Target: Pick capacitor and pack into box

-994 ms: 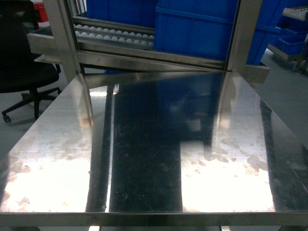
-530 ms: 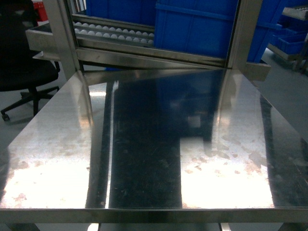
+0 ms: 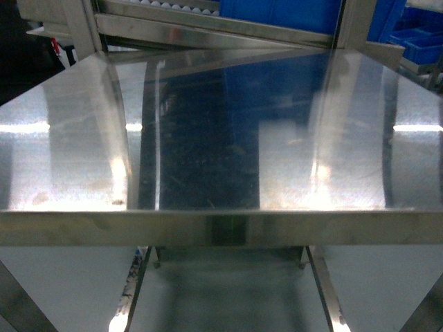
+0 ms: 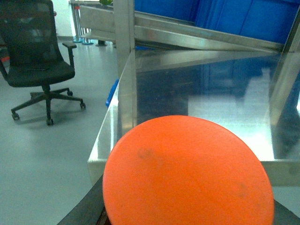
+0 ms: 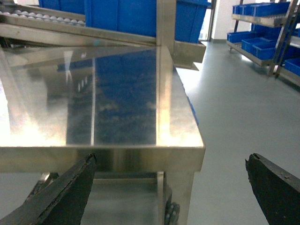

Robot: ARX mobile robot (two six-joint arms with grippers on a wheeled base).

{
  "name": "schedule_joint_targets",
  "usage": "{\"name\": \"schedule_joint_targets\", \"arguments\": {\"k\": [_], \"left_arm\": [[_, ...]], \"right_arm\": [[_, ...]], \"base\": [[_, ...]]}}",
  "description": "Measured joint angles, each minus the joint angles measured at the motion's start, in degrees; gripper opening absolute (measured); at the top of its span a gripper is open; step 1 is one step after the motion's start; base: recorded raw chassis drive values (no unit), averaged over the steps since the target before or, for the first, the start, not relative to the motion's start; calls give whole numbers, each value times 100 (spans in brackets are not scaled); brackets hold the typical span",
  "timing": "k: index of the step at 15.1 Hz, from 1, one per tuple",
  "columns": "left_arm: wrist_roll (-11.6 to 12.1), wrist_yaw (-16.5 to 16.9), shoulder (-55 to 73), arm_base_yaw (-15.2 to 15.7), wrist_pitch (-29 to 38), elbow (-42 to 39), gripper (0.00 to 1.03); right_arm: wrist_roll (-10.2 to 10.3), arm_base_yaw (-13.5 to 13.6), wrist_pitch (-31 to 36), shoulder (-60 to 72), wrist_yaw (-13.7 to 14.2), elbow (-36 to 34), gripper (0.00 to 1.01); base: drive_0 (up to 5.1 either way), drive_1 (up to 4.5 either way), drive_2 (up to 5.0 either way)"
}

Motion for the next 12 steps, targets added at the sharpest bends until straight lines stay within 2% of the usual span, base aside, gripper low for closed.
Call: {"name": "schedule_joint_targets", "arguments": {"k": [12], "left_arm": [[2,-2,0,0,0,0,44]], "right_arm": [[2,0,-2,0,0,0,98]], "base": [[0,0,0]]}}
